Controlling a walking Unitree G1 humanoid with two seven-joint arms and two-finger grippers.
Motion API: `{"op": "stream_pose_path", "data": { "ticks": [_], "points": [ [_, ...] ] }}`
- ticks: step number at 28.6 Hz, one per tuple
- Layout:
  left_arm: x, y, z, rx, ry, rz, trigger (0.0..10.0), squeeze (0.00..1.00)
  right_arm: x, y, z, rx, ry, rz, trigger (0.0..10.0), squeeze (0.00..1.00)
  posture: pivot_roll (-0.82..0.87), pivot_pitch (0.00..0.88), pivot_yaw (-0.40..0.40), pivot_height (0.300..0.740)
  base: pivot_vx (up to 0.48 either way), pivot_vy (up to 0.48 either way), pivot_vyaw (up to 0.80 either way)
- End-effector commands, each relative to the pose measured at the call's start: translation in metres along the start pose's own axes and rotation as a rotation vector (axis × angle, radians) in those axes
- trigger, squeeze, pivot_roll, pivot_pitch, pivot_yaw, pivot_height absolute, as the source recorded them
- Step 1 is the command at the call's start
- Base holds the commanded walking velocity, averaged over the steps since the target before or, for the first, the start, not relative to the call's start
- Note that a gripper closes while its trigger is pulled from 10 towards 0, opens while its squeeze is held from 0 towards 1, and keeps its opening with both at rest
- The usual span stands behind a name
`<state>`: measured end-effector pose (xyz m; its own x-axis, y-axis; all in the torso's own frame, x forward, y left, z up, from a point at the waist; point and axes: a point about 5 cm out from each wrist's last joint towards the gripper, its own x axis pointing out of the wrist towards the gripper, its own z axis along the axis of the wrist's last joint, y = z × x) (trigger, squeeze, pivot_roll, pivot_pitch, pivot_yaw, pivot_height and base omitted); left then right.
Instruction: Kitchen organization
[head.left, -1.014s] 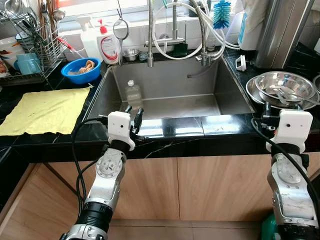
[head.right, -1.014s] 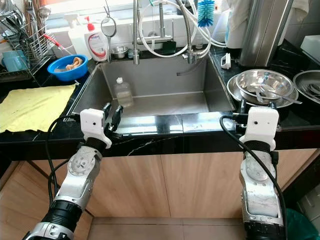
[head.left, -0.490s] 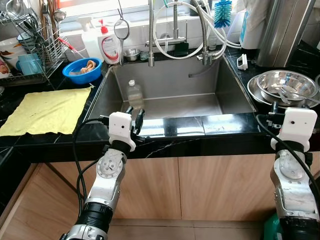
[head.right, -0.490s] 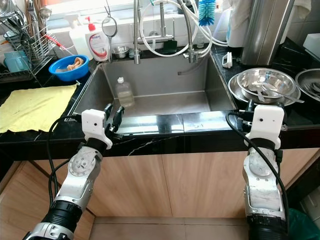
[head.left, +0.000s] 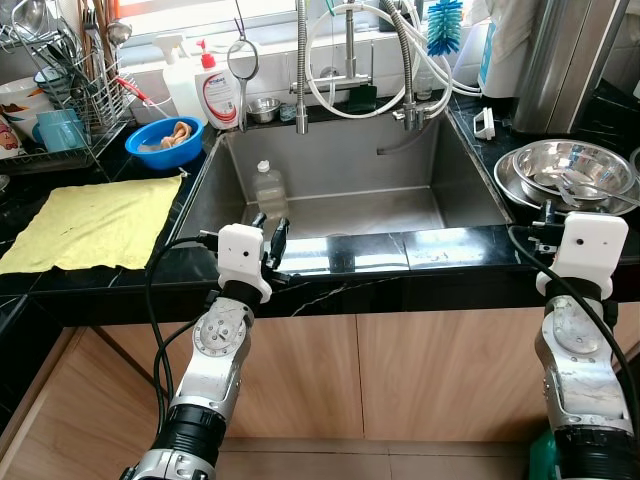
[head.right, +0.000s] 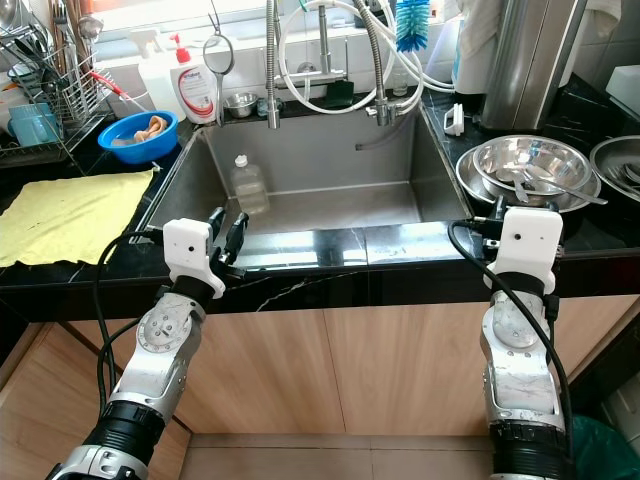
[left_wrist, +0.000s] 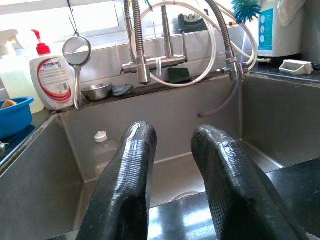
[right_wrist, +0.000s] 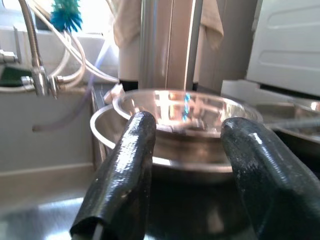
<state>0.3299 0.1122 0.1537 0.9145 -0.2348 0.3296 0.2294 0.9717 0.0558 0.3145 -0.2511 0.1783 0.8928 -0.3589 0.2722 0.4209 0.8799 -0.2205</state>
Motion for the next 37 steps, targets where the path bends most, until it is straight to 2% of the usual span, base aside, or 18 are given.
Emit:
{"op": "stream_pose_path", "data": {
  "ticks": [1, 3, 4, 5, 8, 9, 10, 22, 23, 24, 25, 26, 37],
  "points": [
    [0.0, 0.002, -0.002, 0.003, 0.017, 0.008, 10.0, 0.0, 0.003, 0.009, 0.005, 0.023, -0.021, 0.024, 0.0, 0.0, -0.25, 0.0, 0.155, 0.74, 0.0, 0.0, 0.0],
    [0.0, 0.002, -0.001, 0.004, 0.016, 0.008, 10.0, 0.0, 0.003, 0.012, 0.007, 0.023, -0.03, 0.035, 0.0, 0.0, -0.25, 0.0, 0.153, 0.74, 0.0, 0.0, 0.0],
    [0.0, 0.002, -0.001, 0.004, 0.016, 0.008, 10.0, 0.0, 0.003, 0.013, 0.008, 0.02, -0.033, 0.037, 1.2, 0.0, -0.25, 0.0, 0.153, 0.74, 0.0, 0.0, 0.0],
    [0.0, 0.002, -0.002, 0.004, 0.016, 0.009, 10.0, 0.0, 0.003, 0.013, 0.008, 0.023, -0.033, 0.038, 0.0, 0.0, -0.25, 0.0, 0.155, 0.74, 0.0, 0.0, 0.0],
    [0.0, 0.002, -0.002, 0.005, 0.017, 0.01, 10.0, 0.0, 0.003, 0.013, 0.007, 0.026, -0.034, 0.039, 0.3, 0.0, -0.25, 0.0, 0.152, 0.74, 0.0, 0.0, 0.0],
    [0.0, 0.002, -0.002, 0.005, 0.018, 0.01, 10.0, 0.0, 0.003, 0.012, 0.007, 0.022, -0.031, 0.034, 9.4, 0.0, -0.25, 0.0, 0.153, 0.74, 0.0, 0.0, 0.0],
    [0.0, 0.002, -0.002, 0.005, 0.018, 0.009, 10.0, 0.0, 0.003, 0.011, 0.005, 0.016, -0.021, 0.029, 10.0, 0.0, -0.25, 0.0, 0.153, 0.74, 0.0, 0.0, 0.0],
    [-0.001, 0.001, -0.002, 0.008, 0.02, 0.003, 10.0, 0.0, 0.001, 0.016, 0.001, 0.026, -0.009, 0.033, 10.0, 0.0, -0.24, 0.0, 0.156, 0.74, 0.0, 0.0, 0.0],
    [-0.001, 0.002, -0.002, 0.01, 0.02, 0.003, 10.0, 0.0, 0.0, 0.016, 0.001, 0.026, -0.009, 0.032, 3.7, 0.0, -0.24, 0.0, 0.153, 0.74, 0.0, 0.0, 0.0],
    [-0.001, 0.002, -0.002, 0.01, 0.02, 0.003, 10.0, 0.0, 0.0, 0.016, 0.001, 0.026, -0.009, 0.032, 3.7, 0.0, -0.24, 0.0, 0.153, 0.74, 0.0, 0.0, 0.0],
    [-0.001, 0.002, -0.002, 0.011, 0.02, 0.003, 10.0, 0.0, 0.0, 0.017, 0.001, 0.027, -0.008, 0.032, 2.2, 0.0, -0.24, 0.0, 0.153, 0.74, 0.0, 0.0, 0.0],
    [-0.001, 0.002, -0.002, 0.015, 0.022, 0.0, 10.0, 0.0, 0.001, 0.019, 0.002, 0.033, -0.015, 0.041, 0.0, 0.0, -0.24, 0.0, 0.153, 0.74, 0.0, 0.0, 0.0],
    [0.002, 0.004, -0.001, 0.02, 0.017, -0.002, 10.0, 0.0, 0.003, 0.022, 0.004, 0.045, -0.024, 0.04, 0.0, 0.0, -0.23, 0.0, 0.157, 0.74, 0.0, 0.0, 0.0]
  ]
}}
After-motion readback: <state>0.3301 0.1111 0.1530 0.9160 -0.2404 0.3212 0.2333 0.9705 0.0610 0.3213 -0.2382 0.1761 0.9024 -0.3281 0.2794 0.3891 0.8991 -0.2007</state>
